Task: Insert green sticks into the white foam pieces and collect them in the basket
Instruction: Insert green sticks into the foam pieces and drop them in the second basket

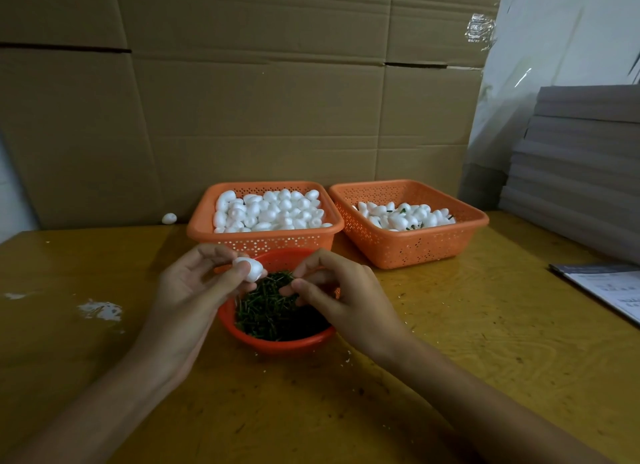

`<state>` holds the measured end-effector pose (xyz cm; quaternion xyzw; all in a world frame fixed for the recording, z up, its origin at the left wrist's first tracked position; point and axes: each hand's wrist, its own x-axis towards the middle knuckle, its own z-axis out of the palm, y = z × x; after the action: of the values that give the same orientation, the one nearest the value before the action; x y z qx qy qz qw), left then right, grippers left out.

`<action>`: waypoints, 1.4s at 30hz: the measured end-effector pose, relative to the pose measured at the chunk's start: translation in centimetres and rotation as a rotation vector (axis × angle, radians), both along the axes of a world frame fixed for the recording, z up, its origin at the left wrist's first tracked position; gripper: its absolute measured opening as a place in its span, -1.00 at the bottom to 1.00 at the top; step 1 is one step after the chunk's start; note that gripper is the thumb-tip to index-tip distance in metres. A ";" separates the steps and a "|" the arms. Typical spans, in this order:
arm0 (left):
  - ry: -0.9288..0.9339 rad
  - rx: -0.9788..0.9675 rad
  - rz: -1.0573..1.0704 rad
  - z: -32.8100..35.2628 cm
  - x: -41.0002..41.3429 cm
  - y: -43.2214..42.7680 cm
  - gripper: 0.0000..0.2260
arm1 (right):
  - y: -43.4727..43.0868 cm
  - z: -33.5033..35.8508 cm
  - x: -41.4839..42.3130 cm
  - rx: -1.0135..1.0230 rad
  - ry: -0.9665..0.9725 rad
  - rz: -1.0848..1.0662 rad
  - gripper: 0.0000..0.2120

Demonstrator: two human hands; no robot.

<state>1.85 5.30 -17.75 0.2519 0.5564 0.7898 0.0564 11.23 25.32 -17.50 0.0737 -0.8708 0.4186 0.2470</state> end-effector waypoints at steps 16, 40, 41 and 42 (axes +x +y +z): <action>0.194 -0.127 -0.017 -0.5 0.9 0.4 -0.66 | -0.8 0.0 0.3 0.125 0.075 0.029 -0.89; 1.291 -0.961 0.220 -2.6 3.1 1.0 -0.56 | 9.5 1.2 -1.0 0.014 0.293 -0.586 -0.92; 1.304 -0.988 0.220 -2.7 3.2 1.1 -0.57 | 10.7 1.1 -1.0 0.059 0.304 -0.697 -0.92; 1.294 -1.000 0.212 -2.6 3.2 1.1 -0.60 | 11.9 0.9 -1.0 0.097 0.304 -0.772 -0.92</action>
<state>5.07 6.40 -20.40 0.5486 0.7856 0.1485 -0.2446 10.22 37.20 -16.65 -0.1856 -0.8068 0.2382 0.5078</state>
